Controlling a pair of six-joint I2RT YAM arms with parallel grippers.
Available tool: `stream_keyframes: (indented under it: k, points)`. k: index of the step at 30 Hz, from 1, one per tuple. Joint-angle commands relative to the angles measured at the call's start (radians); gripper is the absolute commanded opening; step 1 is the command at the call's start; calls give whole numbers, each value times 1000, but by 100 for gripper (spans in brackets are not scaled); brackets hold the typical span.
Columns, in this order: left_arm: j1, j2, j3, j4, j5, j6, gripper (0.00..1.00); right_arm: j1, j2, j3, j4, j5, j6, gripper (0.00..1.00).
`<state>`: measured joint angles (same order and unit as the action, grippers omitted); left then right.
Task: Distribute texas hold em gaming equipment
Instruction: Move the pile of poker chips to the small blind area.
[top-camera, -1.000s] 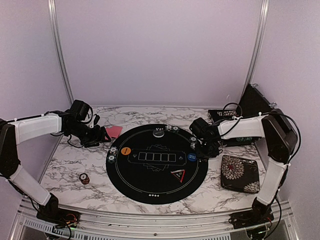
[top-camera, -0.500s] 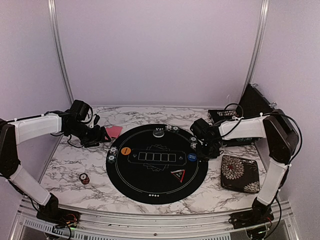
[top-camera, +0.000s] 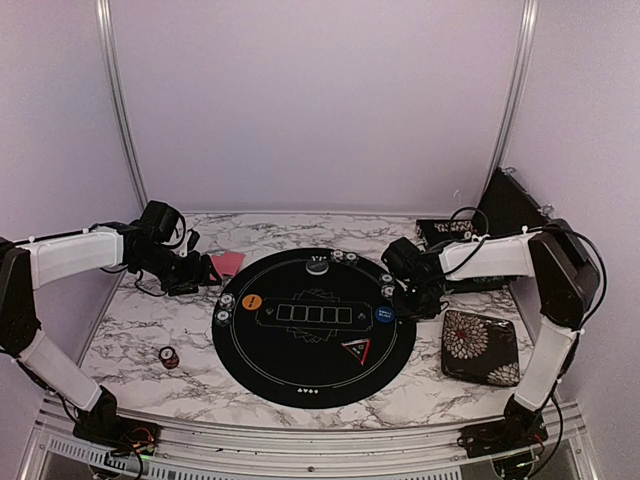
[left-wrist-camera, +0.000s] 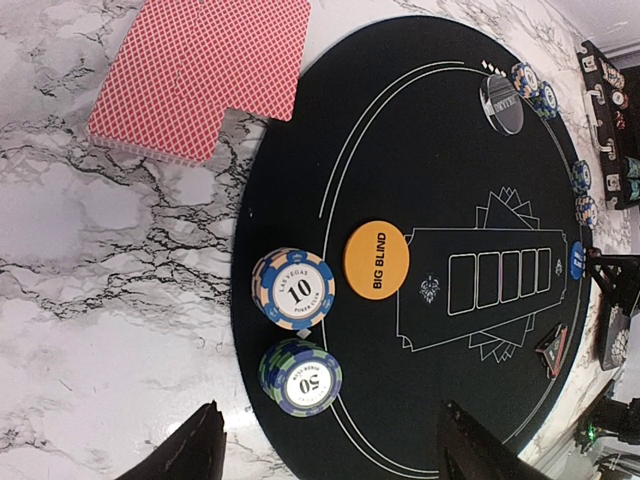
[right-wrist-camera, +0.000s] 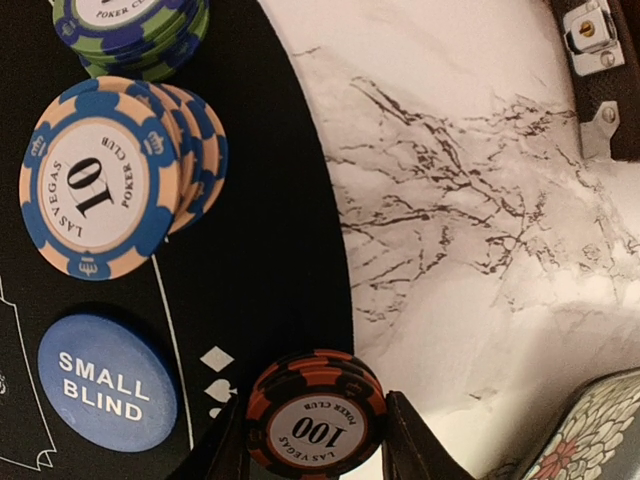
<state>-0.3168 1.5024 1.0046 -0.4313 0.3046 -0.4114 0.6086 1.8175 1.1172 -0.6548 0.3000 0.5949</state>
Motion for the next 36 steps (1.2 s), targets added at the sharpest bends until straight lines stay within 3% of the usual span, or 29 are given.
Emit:
stream_keyframes:
  k: [1,11,36]
  points:
    - [4,-6,-14,2,-10,4,74,10,-12,-10,-49,-10,8,41]
    - [4,-8,-12,0,-13,4,74,10,-28,-1,-43,-18,7,53]
    - [4,-37,-15,-29,-37,-15,74,27,-150,5,-38,-30,-13,65]
